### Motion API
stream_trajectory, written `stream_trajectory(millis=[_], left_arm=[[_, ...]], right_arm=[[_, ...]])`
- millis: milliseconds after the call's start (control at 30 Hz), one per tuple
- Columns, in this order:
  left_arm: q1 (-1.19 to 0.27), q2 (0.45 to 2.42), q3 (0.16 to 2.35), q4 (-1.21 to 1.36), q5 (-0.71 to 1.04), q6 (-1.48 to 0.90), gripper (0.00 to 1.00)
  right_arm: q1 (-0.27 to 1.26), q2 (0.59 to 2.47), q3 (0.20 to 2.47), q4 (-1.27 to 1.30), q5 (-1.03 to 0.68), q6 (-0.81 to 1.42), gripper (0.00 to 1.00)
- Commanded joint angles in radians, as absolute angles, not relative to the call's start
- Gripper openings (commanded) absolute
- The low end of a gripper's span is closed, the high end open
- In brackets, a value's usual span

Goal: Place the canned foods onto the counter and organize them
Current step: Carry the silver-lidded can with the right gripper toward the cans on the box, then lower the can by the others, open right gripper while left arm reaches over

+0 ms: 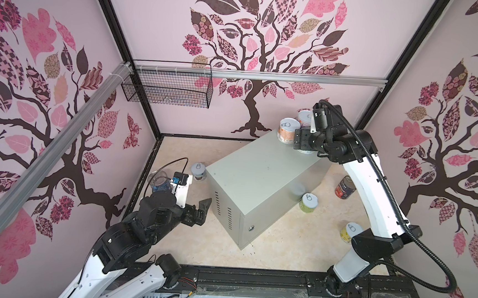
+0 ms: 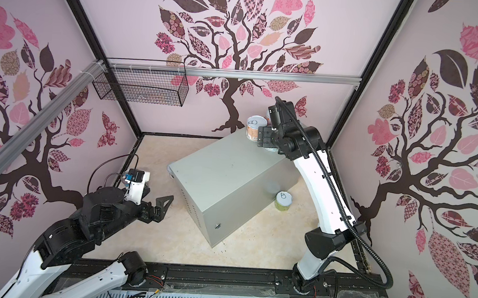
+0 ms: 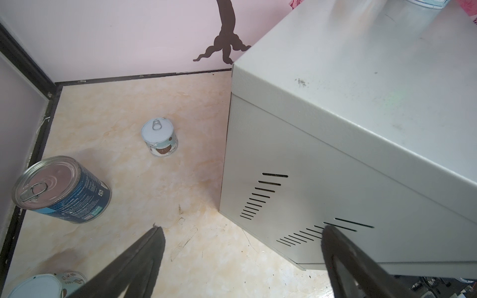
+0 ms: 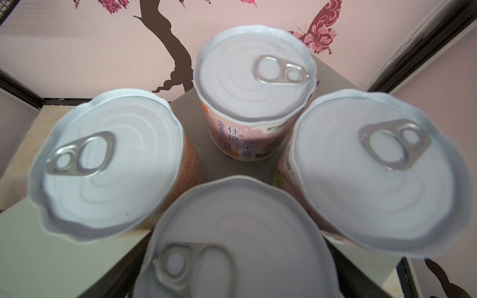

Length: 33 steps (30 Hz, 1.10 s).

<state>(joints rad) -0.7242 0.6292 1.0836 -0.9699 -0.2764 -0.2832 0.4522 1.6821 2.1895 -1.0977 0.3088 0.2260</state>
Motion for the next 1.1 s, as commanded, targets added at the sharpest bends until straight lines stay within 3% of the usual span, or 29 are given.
stream_trajectory(millis=[0, 433, 600, 900, 1067], left_arm=[[-0.719, 0.629, 1.096, -0.964, -0.283, -0.273, 0.98], [-0.719, 0.634, 1.209, -0.992, -0.340, -0.283, 0.97], [-0.719, 0.715, 1.334, -0.919, -0.331, -0.276, 0.87], [-0.719, 0.978, 1.483, -0.772, -0.249, -0.200, 0.53], [-0.719, 1.132, 1.557, -0.679, -0.204, -0.184, 0.45]], right_arm=[[0.446, 1.677, 2.197, -1.076, 0.311, 0.215, 0.92], [0.446, 1.633, 2.200, -1.078, 0.277, 0.211, 1.00], [0.446, 1.595, 2.203, -1.072, 0.250, 0.220, 1.00], [0.446, 1.452, 2.102, -1.015, 0.245, 0.228, 1.00], [0.446, 1.349, 1.990, -0.960, 0.243, 0.243, 0.95]])
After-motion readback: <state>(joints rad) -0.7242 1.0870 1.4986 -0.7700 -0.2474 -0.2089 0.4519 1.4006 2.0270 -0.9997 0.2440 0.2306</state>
